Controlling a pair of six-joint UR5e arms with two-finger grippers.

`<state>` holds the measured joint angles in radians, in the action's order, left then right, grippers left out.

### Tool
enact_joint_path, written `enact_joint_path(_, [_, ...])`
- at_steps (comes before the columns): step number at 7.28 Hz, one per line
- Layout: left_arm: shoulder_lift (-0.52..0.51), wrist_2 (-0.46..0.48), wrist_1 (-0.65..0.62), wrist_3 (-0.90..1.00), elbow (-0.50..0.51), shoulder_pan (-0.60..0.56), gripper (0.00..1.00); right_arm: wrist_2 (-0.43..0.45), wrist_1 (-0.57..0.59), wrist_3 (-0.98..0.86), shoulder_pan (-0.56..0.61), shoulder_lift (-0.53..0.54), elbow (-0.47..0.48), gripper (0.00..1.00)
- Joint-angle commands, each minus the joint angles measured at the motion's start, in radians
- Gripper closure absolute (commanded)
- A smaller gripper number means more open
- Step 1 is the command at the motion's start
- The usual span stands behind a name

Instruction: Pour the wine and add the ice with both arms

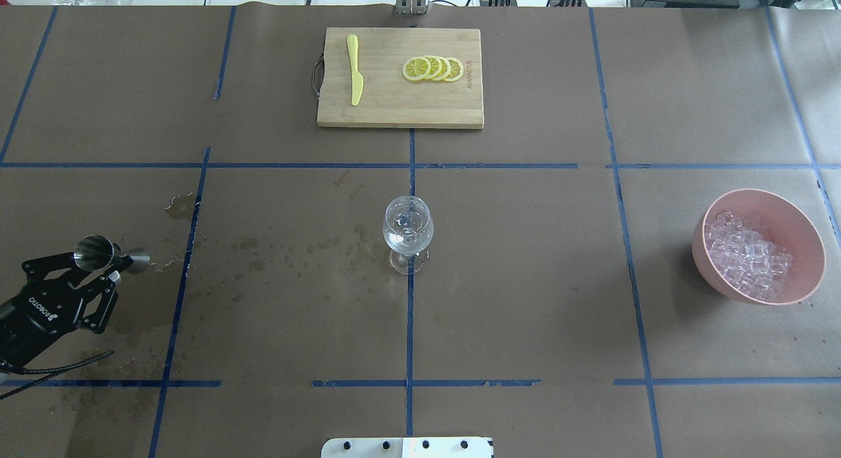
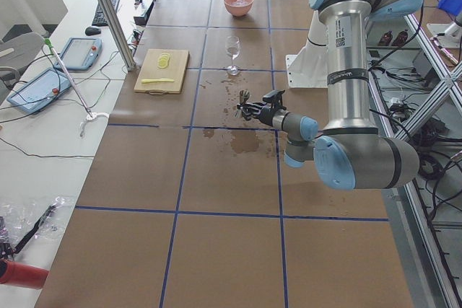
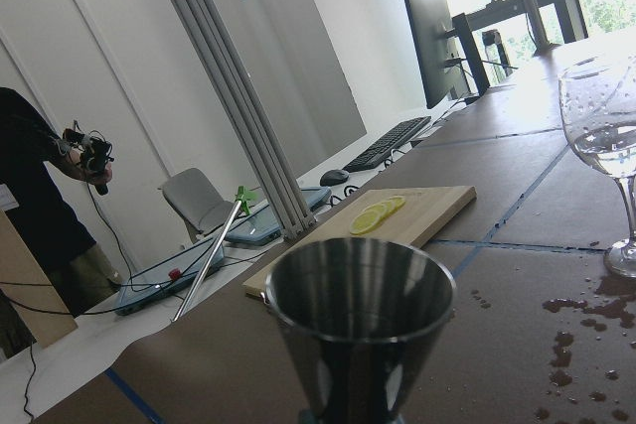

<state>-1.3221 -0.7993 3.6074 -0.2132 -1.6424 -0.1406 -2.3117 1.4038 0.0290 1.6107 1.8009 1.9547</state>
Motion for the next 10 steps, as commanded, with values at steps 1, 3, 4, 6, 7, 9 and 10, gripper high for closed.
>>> enact_joint_path(1, [0.001, 0.000, -0.004, -0.145, 0.080, -0.001, 1.00, 0.000, 0.000, 0.000, 0.000, 0.000, 0.001, 0.00])
enact_joint_path(3, [-0.002, -0.001, -0.065, -0.307, 0.108, -0.004, 1.00, 0.000, 0.000, 0.000, 0.003, 0.000, 0.003, 0.00])
enact_joint_path(4, [-0.011, -0.011, -0.081, -0.428, 0.114, -0.002, 1.00, 0.000, 0.000, -0.001, 0.006, 0.001, 0.003, 0.00])
enact_joint_path(6, [-0.037, -0.032, -0.142, -0.609, 0.116, 0.002, 1.00, -0.001, 0.000, -0.001, 0.012, 0.006, 0.004, 0.00])
enact_joint_path(7, [-0.045, -0.024, -0.147, -0.607, 0.133, 0.004, 1.00, 0.000, 0.000, -0.001, 0.015, 0.009, 0.009, 0.00])
enact_joint_path(9, [-0.054, 0.011, -0.147, -0.589, 0.156, 0.007, 1.00, -0.002, 0.000, -0.001, 0.021, 0.012, 0.012, 0.00])
enact_joint_path(10, [-0.054, 0.014, -0.147, -0.588, 0.157, 0.007, 1.00, -0.002, 0.000, -0.001, 0.023, 0.012, 0.016, 0.00])
